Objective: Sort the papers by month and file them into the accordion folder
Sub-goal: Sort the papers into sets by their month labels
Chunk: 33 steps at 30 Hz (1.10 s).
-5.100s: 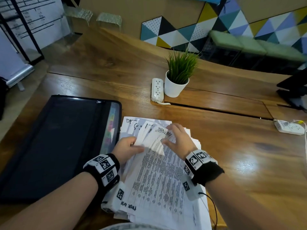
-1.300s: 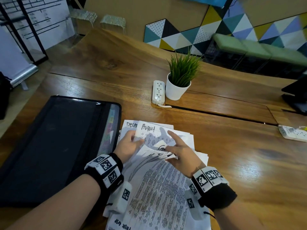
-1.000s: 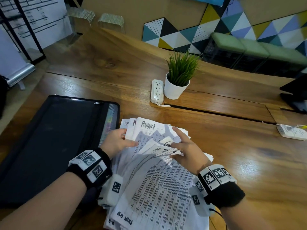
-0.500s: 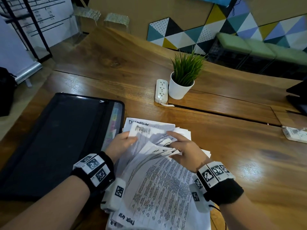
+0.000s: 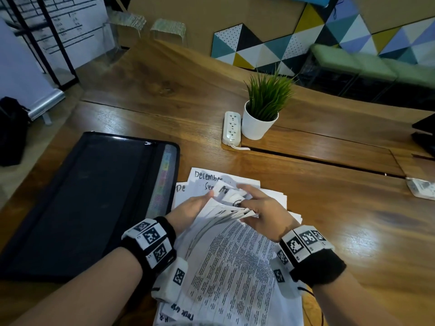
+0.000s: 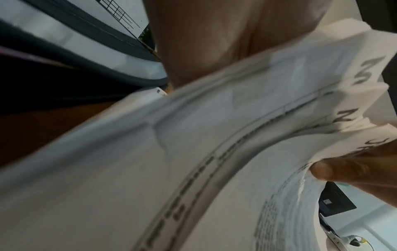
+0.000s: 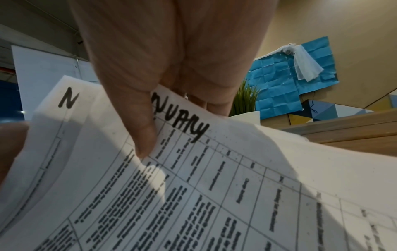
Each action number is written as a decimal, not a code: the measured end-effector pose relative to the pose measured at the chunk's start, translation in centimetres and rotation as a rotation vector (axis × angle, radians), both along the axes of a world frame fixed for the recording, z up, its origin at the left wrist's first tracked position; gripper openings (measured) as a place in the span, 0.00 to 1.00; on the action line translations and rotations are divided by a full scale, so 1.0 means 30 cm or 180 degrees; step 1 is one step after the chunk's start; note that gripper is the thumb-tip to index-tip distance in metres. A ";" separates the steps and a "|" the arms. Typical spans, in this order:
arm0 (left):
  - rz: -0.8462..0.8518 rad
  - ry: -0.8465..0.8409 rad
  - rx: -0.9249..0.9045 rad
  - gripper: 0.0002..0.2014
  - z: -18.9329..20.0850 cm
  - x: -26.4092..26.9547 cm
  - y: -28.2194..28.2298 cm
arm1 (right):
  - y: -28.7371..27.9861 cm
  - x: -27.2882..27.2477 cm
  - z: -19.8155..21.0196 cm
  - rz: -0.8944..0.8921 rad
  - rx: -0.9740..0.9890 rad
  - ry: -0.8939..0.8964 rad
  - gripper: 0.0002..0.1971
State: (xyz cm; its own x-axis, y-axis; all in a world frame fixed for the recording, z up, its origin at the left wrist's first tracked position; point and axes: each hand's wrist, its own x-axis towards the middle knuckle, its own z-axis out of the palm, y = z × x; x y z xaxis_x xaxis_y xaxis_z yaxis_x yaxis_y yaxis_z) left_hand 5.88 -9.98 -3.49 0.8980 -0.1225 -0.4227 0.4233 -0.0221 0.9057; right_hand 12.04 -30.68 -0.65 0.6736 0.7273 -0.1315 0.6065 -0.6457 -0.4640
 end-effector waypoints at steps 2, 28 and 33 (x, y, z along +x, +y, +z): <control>0.0207 0.0010 0.0284 0.20 -0.003 0.011 0.002 | -0.007 -0.004 -0.005 -0.0065 -0.0028 0.0027 0.10; 0.0116 -0.0338 0.0249 0.06 -0.043 -0.032 0.019 | -0.068 -0.062 -0.037 -0.0311 0.0384 -0.0228 0.16; 0.0032 -0.0437 0.1631 0.22 -0.037 0.063 0.048 | -0.068 -0.060 -0.053 -0.0308 0.0423 -0.0222 0.16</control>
State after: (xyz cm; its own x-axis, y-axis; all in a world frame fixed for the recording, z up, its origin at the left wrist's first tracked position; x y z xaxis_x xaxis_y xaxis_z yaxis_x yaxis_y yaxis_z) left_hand 7.76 -8.54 -4.59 0.9493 0.0778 -0.3047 0.3042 -0.4729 0.8269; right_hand 10.25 -32.71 -2.22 0.7455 0.6664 0.0109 0.5781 -0.6384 -0.5081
